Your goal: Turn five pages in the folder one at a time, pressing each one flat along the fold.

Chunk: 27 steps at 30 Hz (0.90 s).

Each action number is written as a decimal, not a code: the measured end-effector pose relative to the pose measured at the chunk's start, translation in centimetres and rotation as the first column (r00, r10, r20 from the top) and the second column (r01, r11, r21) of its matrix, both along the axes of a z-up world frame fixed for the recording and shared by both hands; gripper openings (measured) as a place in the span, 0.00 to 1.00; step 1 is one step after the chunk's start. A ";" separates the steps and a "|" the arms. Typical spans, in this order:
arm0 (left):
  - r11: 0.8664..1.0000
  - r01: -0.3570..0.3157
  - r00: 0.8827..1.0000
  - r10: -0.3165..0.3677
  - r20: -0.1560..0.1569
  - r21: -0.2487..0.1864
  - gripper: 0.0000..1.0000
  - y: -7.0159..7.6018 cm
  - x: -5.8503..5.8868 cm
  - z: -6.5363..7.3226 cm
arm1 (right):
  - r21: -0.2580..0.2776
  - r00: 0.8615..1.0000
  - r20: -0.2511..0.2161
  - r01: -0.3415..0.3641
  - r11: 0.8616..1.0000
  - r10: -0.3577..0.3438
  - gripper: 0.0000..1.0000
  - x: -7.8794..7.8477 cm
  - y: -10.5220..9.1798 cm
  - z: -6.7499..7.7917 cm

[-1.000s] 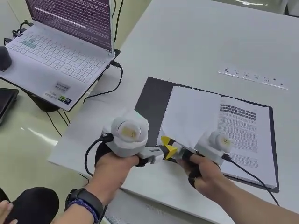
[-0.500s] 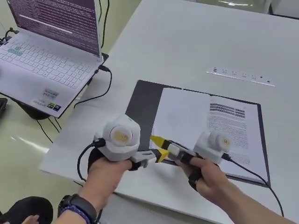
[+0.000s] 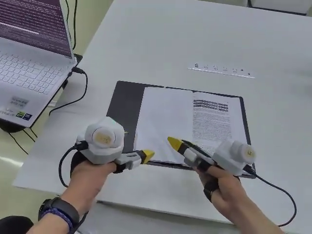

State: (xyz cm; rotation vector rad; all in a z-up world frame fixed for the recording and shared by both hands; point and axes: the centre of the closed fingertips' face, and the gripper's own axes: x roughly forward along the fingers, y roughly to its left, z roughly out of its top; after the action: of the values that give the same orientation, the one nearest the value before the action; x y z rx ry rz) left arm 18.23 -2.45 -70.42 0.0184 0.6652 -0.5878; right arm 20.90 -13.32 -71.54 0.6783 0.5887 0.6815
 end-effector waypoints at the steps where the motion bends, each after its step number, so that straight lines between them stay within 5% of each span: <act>1: 1.000 0.007 1.000 -0.007 0.000 0.004 0.54 -0.1 0.1 -0.1 | -0.002 1.000 0.002 0.015 1.000 -0.015 0.43 -0.2 -0.8 0.0; 14: 0.997 0.065 0.998 -0.064 -0.026 0.049 0.26 -0.9 1.1 -2.6 | -0.052 0.997 -0.014 0.078 0.996 -0.079 0.38 -1.9 -5.5 -0.3; 19: 0.995 0.076 0.993 -0.070 -0.090 0.061 0.17 -0.8 0.7 -4.6 | -0.061 0.996 -0.023 0.086 0.994 -0.087 0.36 -2.4 -6.5 -0.4; 27: 0.997 0.048 0.992 -0.042 -0.121 0.054 0.08 -0.6 0.6 -5.7 | -0.060 0.993 -0.040 0.112 0.992 -0.114 0.33 -2.9 -8.1 -0.6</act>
State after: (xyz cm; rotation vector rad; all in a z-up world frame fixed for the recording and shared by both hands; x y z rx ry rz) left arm 18.87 -3.03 -76.12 0.0516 0.8002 -0.6167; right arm 18.02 -21.38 -72.13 0.6685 0.6032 0.5430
